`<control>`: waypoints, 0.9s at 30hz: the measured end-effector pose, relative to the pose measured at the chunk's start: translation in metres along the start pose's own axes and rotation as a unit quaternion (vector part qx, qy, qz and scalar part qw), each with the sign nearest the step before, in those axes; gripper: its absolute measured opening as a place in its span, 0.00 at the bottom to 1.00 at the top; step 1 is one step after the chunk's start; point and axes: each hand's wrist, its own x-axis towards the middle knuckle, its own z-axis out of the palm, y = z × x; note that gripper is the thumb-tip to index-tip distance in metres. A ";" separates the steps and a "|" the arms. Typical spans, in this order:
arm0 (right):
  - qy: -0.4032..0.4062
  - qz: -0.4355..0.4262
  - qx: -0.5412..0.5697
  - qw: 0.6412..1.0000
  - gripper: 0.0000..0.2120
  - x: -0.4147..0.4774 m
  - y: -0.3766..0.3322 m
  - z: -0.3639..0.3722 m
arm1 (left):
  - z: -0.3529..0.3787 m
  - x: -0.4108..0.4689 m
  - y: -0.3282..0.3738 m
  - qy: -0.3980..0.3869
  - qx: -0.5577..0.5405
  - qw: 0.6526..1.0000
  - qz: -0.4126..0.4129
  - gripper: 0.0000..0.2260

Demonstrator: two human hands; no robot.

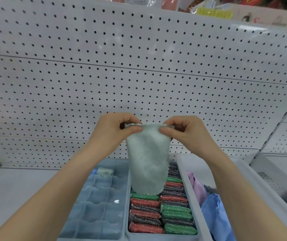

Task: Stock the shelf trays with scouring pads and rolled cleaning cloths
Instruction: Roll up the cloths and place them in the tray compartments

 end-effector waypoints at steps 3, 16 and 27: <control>-0.015 0.012 0.011 1.000 0.02 -0.001 -0.004 -0.004 | 0.000 -0.001 0.002 0.004 -0.001 1.000 0.012 0.03; -0.061 0.063 -0.024 0.996 0.04 -0.008 -0.001 -0.016 | 0.005 -0.005 -0.004 -0.006 -0.040 0.998 -0.042 0.02; 0.065 0.147 0.038 0.986 0.08 0.002 0.007 0.007 | 0.036 -0.003 -0.014 0.077 -0.127 0.984 -0.101 0.04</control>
